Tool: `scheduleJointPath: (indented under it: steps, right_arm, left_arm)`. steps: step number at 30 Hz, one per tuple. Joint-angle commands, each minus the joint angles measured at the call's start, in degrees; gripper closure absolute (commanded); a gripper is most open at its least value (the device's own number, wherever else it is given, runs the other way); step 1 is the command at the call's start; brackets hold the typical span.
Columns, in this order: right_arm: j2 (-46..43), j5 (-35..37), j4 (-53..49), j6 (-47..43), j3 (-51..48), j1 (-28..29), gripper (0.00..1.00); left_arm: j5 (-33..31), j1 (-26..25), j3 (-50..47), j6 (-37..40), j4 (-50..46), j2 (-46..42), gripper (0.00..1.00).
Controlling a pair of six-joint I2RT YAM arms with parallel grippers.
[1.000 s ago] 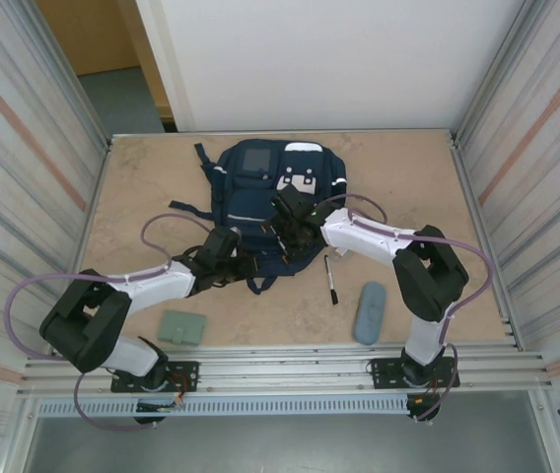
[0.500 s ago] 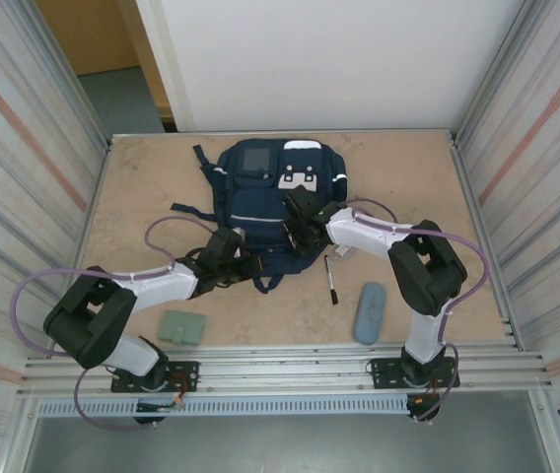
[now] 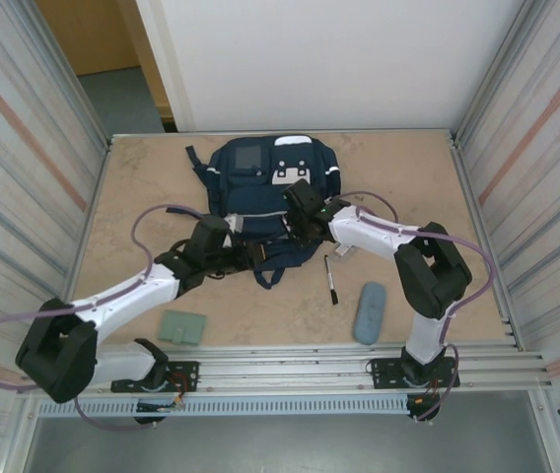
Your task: Pack the student bag
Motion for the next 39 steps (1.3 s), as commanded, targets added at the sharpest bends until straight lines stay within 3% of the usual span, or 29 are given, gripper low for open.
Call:
scheduleJointPath:
  steps: [1, 6, 10, 18, 25, 39]
  right_arm:
    - [-2.6, -2.4, 1.5, -3.6, 3.6, 0.5, 0.94]
    - [-3.3, -1.8, 1.2, -5.8, 5.9, 1.1, 0.93]
    - [-2.8, -3.6, 1.2, -5.9, 7.5, 0.4, 0.93]
    - [-2.6, -4.0, 1.8, -6.6, 7.8, 1.3, 0.94]
    - [-2.5, -7.3, 5.0, -6.8, 6.2, 2.1, 0.94]
    - [-6.7, -4.6, 6.2, -11.4, 5.4, 4.9, 0.96]
  left_arm:
    - [1.8, 1.1, 2.9, -1.1, -4.4, -3.3, 0.65]
    - [0.3, 1.1, 7.3, 1.0, -8.3, -0.1, 0.65]
    - [0.5, 0.6, 8.1, -0.4, -5.8, 4.7, 0.64]
    - [-4.1, -1.4, 13.7, -4.2, -8.3, 12.6, 0.57]
    - [-9.1, -2.5, 14.5, -7.6, -5.8, 13.5, 0.50]
    - [-31.1, -4.4, 17.2, -13.2, -14.5, 16.9, 0.48]
